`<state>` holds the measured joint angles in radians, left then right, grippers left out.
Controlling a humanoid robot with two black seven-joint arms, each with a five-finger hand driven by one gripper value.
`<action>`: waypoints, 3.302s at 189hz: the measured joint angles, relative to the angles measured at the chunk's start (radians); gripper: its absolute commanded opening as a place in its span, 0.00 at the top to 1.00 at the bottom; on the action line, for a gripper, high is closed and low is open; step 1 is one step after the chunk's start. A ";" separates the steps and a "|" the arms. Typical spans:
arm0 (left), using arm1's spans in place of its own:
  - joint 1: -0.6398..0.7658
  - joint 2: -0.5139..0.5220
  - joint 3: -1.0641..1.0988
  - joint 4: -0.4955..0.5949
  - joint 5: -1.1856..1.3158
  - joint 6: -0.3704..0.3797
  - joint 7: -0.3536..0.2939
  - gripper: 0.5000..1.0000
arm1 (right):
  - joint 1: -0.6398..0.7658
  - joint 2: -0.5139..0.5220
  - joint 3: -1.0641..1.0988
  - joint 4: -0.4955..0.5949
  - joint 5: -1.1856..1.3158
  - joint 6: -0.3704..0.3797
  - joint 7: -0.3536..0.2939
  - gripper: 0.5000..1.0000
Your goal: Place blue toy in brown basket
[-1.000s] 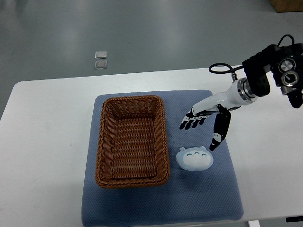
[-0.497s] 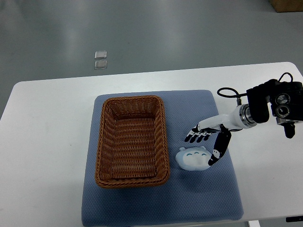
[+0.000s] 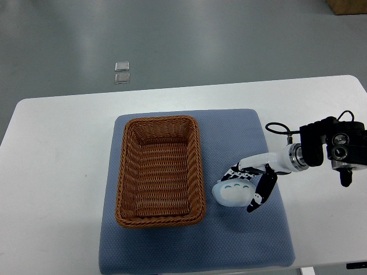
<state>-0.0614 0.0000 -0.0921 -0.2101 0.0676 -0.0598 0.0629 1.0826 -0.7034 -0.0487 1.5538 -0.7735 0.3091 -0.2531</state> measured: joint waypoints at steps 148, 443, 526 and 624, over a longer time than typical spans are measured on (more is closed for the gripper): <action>0.000 0.000 0.000 0.004 -0.002 0.000 0.000 0.00 | 0.142 -0.066 0.043 -0.016 -0.082 0.058 0.001 1.00; 0.000 0.000 -0.001 0.014 -0.003 0.001 0.000 0.00 | 0.234 0.644 -0.060 -0.526 -0.035 -0.051 0.006 0.18; 0.000 0.000 -0.001 0.015 -0.003 0.002 0.000 0.00 | 0.297 0.539 0.073 -0.509 -0.012 0.036 0.006 0.18; 0.000 0.000 -0.001 0.014 -0.003 0.002 0.000 0.00 | -0.017 0.420 0.825 -0.638 0.251 -0.041 0.124 0.18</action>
<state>-0.0613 0.0000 -0.0926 -0.1961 0.0644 -0.0577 0.0625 1.0655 -0.2833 0.7759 0.9157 -0.5226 0.2679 -0.1287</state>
